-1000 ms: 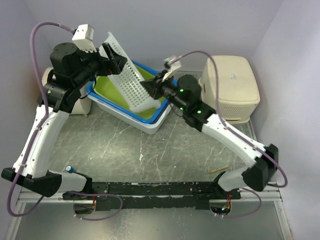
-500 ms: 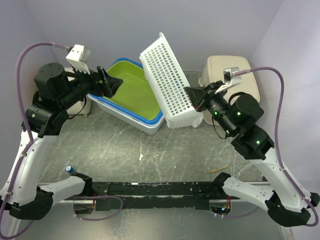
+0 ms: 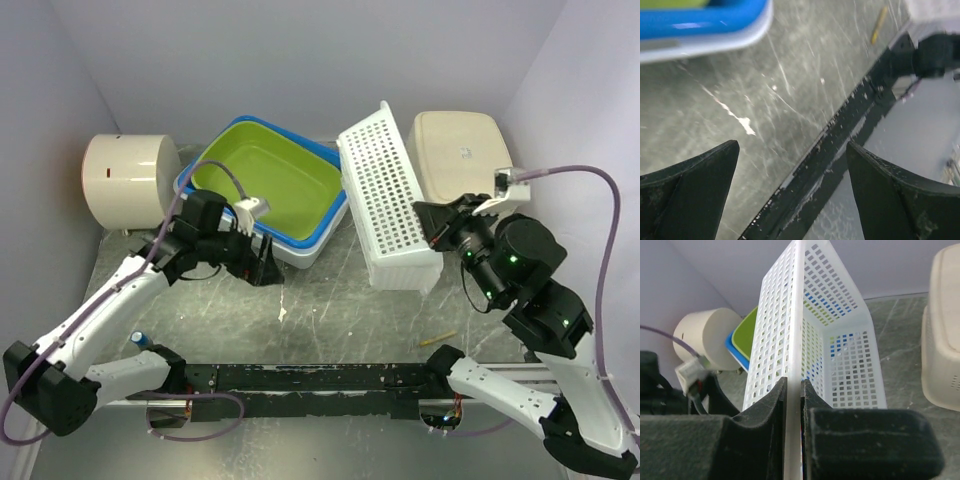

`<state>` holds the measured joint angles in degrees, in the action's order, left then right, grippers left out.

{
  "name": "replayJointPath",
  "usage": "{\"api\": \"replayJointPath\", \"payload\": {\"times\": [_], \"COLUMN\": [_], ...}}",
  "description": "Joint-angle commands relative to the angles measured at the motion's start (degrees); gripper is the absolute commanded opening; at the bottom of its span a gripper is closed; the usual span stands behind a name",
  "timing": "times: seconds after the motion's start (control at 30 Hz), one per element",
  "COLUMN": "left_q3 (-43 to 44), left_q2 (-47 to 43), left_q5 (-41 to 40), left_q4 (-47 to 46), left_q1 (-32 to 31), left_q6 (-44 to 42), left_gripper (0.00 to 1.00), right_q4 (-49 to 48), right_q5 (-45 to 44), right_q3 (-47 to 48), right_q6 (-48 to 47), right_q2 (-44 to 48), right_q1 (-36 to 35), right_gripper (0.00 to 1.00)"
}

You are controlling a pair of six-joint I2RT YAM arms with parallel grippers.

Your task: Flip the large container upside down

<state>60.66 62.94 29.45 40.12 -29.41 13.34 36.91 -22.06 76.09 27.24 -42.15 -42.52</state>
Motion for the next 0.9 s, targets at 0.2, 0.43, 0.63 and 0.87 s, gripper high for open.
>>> {"api": "replayJointPath", "payload": {"times": [0.2,0.43,0.63,0.87], "left_q3": [-5.8,7.0,17.9,22.1], "left_q2": [16.9,32.6,41.9,36.5], "left_q5": [6.9,1.9,1.8,1.3], "left_q4": [-29.0,-36.4,-42.2,-37.4], "left_q1": [-4.5,-4.4,-4.4,-3.5], "left_q6": [10.2,10.6,13.6,16.0], "left_gripper": [0.99,1.00,0.99,1.00], "right_q4": [4.3,6.5,7.7,7.0], "right_q5": [-9.3,-10.7,-10.7,-5.3], "right_q3": [9.2,7.9,4.4,-2.8], "right_q6": [4.2,10.4,16.9,23.6], "right_q2": [1.7,4.8,7.5,9.2], "right_q1": [0.0,0.1,0.0,0.0], "right_gripper": [0.00,0.00,0.00,0.00]}}
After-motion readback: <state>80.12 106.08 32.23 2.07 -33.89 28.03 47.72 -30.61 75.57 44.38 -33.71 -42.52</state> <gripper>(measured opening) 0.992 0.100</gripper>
